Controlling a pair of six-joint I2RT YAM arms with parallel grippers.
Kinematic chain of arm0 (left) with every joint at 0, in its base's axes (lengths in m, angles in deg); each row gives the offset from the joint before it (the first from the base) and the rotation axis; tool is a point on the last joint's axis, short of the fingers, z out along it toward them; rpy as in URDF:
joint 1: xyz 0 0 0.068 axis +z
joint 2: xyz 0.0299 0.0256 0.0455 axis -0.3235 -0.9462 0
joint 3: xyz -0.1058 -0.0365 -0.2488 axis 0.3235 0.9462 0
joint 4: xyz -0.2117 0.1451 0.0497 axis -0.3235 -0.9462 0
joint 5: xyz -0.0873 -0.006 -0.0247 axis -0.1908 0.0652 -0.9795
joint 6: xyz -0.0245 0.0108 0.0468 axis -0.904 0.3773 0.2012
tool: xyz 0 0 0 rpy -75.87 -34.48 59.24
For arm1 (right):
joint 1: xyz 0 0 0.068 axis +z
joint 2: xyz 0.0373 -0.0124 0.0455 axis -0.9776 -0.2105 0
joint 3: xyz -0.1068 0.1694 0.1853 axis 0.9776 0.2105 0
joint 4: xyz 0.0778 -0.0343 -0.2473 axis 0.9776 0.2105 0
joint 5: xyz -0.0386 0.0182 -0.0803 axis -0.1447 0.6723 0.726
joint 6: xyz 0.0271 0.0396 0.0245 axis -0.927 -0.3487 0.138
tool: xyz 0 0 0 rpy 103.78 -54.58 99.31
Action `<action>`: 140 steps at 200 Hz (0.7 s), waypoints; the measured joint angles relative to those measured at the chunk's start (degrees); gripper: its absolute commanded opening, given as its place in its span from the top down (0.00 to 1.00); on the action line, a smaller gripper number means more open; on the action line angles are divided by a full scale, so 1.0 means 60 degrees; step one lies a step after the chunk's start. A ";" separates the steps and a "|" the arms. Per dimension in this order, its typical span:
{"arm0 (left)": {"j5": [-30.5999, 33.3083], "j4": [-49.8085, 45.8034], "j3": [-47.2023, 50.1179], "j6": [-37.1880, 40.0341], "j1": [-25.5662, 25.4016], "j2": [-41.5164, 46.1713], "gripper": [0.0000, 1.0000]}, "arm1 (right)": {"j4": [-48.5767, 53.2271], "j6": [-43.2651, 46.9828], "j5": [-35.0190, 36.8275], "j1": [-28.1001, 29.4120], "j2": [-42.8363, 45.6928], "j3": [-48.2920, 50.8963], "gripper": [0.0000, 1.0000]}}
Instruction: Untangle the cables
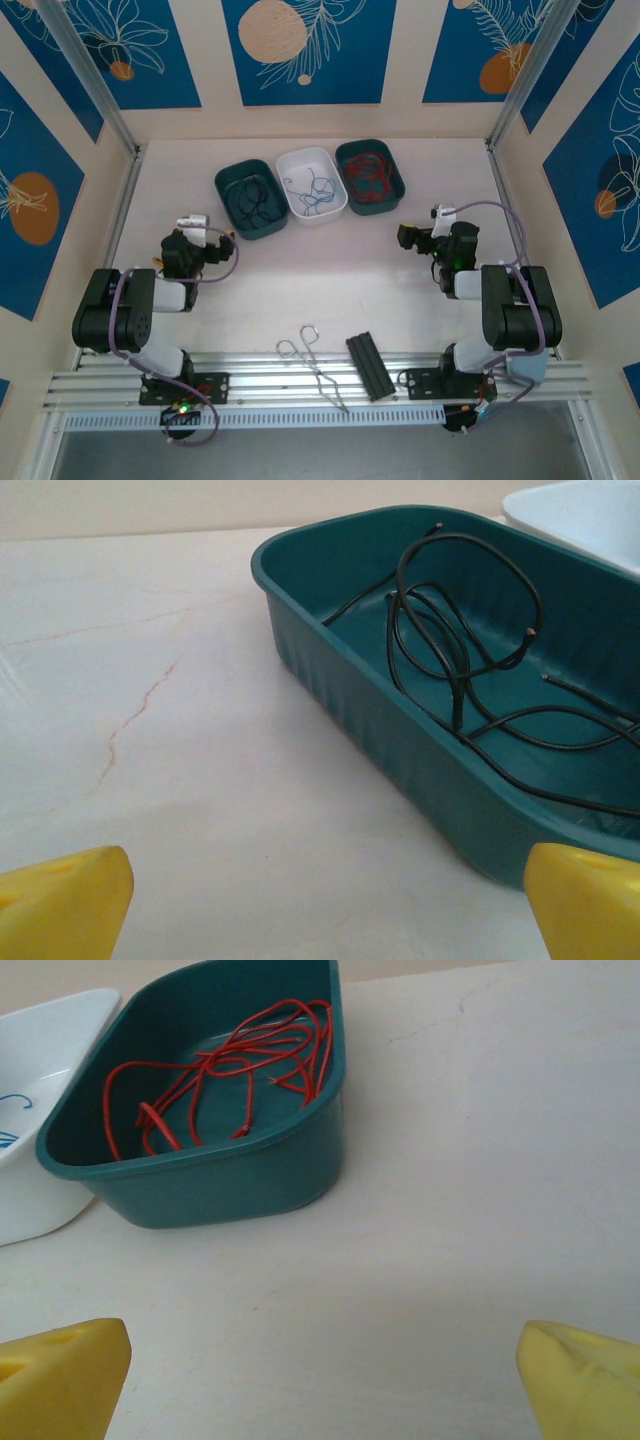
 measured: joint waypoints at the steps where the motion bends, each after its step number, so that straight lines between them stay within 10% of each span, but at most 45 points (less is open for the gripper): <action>1: -0.0011 -0.0007 -0.0011 0.0004 0.0000 0.0000 0.00 | 0.0004 0.0007 0.0004 0.0007 0.0000 -0.0004 0.01; 140: -0.0193 -0.0204 -0.0091 0.0022 0.0000 0.0000 0.00 | -0.0076 -0.0288 0.3038 0.0721 0.0000 -0.0025 0.01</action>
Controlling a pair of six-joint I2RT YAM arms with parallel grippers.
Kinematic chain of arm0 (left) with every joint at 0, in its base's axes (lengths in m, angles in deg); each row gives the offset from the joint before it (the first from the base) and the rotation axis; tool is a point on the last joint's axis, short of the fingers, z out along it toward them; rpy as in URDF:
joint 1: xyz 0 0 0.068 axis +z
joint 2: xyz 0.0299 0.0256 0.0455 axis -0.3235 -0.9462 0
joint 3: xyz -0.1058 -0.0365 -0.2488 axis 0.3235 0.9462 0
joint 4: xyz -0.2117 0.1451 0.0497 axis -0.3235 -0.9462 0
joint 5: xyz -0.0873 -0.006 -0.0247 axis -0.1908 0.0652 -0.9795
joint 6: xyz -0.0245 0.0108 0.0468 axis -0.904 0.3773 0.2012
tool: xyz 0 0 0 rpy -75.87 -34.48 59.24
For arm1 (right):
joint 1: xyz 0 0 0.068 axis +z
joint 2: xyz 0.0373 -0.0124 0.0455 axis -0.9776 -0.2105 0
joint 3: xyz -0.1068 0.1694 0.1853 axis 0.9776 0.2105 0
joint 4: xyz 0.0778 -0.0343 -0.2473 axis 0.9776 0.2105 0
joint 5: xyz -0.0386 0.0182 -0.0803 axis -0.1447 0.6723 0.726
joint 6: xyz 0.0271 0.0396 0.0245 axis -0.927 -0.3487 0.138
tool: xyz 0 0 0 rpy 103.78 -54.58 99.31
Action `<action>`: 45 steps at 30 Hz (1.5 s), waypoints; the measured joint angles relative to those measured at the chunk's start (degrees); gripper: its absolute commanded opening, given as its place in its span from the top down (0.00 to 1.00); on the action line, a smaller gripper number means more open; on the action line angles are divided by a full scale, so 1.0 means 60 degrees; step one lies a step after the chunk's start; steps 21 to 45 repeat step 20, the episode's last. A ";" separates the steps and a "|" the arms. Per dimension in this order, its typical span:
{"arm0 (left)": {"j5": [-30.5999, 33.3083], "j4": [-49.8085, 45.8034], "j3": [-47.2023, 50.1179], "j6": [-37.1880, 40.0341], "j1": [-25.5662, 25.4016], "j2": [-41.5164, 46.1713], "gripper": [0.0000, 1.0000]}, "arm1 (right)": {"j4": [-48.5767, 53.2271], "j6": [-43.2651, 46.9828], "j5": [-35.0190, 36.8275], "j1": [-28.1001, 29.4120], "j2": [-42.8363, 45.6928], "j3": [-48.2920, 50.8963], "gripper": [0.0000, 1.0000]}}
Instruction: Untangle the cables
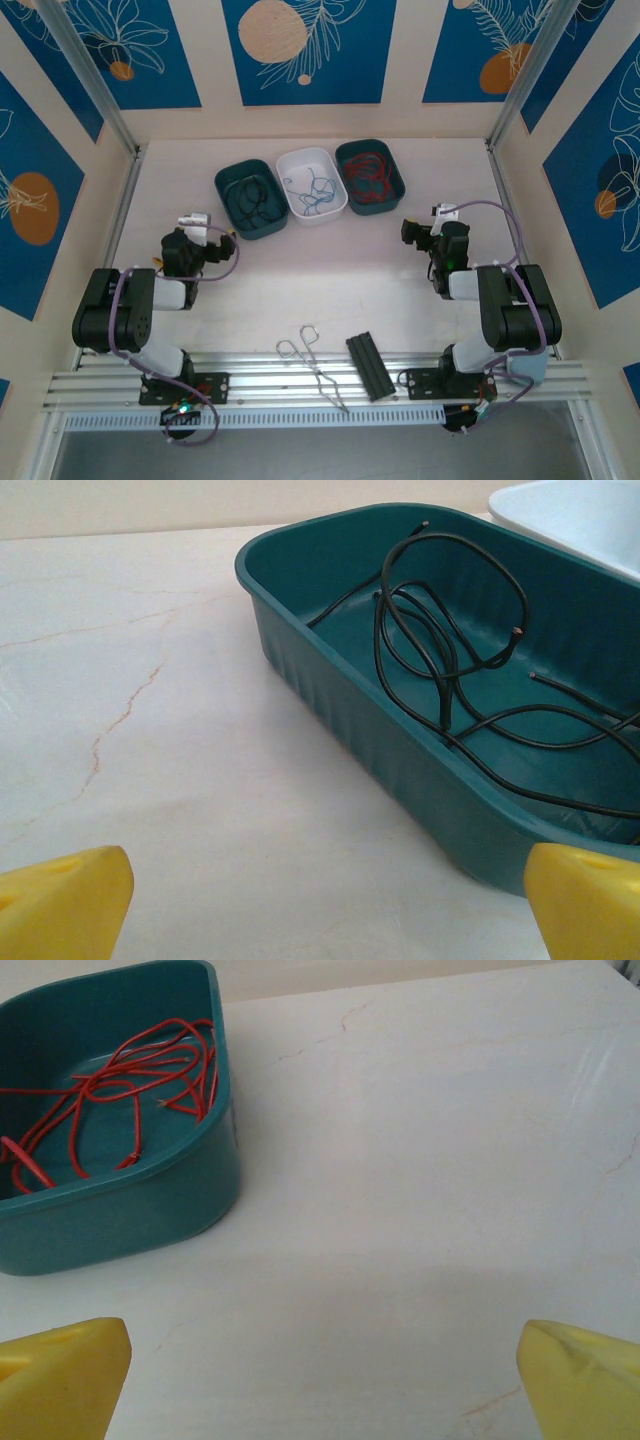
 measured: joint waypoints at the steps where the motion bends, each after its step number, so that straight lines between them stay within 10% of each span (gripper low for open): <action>1: 0.0000 -0.0004 0.0000 0.0000 0.0000 0.0000 0.00 | 0.0000 0.0000 0.0051 0.0007 0.0000 0.0000 0.01; 45: 0.0000 0.0000 0.0000 0.0000 0.0000 0.0000 0.00 | 0.0000 0.0000 0.0197 0.0007 0.0000 0.0000 0.01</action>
